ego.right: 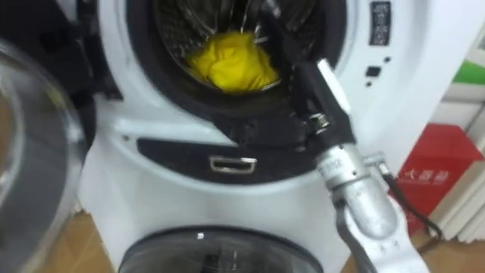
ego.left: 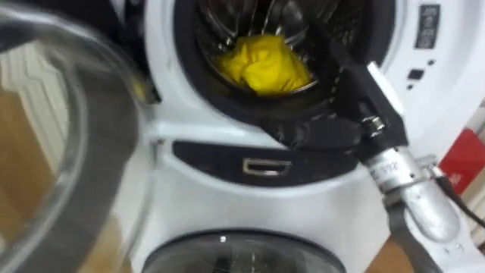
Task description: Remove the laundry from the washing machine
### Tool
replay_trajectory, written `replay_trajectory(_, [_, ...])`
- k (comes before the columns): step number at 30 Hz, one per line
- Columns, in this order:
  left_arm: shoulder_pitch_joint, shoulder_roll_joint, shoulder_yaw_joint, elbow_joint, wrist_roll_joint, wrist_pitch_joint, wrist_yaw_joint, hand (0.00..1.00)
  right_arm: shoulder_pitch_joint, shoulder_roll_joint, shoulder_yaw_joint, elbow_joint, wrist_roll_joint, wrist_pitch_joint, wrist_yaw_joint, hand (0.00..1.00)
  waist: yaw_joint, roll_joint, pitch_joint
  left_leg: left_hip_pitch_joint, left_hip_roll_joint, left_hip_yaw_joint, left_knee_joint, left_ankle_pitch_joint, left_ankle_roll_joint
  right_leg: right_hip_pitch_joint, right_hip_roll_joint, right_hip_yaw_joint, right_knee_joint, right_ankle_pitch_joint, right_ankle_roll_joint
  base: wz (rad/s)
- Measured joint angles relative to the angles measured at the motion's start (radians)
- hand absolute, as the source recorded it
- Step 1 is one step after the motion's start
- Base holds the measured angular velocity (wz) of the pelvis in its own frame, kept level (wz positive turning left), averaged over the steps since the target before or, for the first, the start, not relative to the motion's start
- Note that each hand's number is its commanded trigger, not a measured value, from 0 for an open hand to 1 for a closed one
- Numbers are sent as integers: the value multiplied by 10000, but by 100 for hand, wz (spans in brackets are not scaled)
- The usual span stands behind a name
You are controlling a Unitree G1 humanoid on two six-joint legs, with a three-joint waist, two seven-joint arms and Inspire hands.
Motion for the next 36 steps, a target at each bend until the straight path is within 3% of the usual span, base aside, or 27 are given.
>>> replay_trajectory(2, [171, -36, -5, -5, 7, -1, 50, 0, 0, 6, -5, 34, 3, 104, -2, 0, -74, 28, -17, 109, -64, 5, -6, -41, 64, -11, 162, 37, -653, 413, -181, 6])
replay_trajectory(4, [504, -39, 0, -22, 20, 13, 70, 0, 0, 1, 13, 27, 52, 196, 39, 0, -63, 111, -80, 241, -70, 31, -117, -42, 62, 87, 397, 405, -1195, 875, -391, -5])
replay_trajectory(9, [1004, -33, 7, -8, 72, 101, 68, 0, -3, -28, 199, -142, 468, 196, 115, 0, 144, 52, -124, 455, -57, 122, -503, 140, -165, 199, 525, 566, -1739, 1556, -473, -10])
replay_trajectory(10, [1068, -58, 12, 14, 124, 124, 67, 0, -3, -26, 230, -175, 502, 196, 157, 0, 211, -12, -150, 484, -49, 102, -619, 210, -209, 201, 541, 528, -1775, 1576, -503, -5])
replay_trajectory(18, [1135, -320, 3, -100, 125, 236, -38, 0, -4, 17, 251, -474, 432, 337, 329, 0, 407, -39, -134, 473, 45, -192, -837, 394, -427, 195, 668, 273, -1882, 1581, -766, 5])
replay_trajectory(23, [1057, -472, -2, -299, 124, 223, -37, 0, -4, 17, 258, -544, 357, 440, 327, 0, 441, -73, -109, 488, 89, -256, -853, 430, -482, 311, 716, 221, -1874, 1540, -837, 4])
replay_trajectory(24, [1060, -480, -2, -300, 123, 220, -37, 0, -5, 17, 258, -564, 294, 440, 323, 0, 448, -34, -63, 488, 100, -256, -852, 430, -481, 340, 732, 223, -1885, 1536, -844, 0])
replay_trajectory(26, [1080, -499, 10, -252, 129, 219, -37, 0, -17, 16, 251, -640, -324, 456, 311, 0, 431, -63, -76, 467, 104, -275, -848, 430, -484, 346, 733, 185, -1912, 1532, -850, 3])
replay_trajectory(31, [1208, -697, 714, -188, 448, 366, -58, 0, 4, 207, 274, -1287, -2876, 1086, 309, 0, 391, -68, -84, 352, 97, -312, -851, 431, -484, 243, 745, 162, -2031, 1574, -842, 2])
replay_trajectory(36, [1209, -720, 912, -133, 436, 416, -46, 0, 2, 203, 417, -1591, -4714, 1451, 306, 0, 419, -133, -128, 323, 94, -318, -859, 433, -487, 148, 746, 163, -2027, 1585, -845, 0])
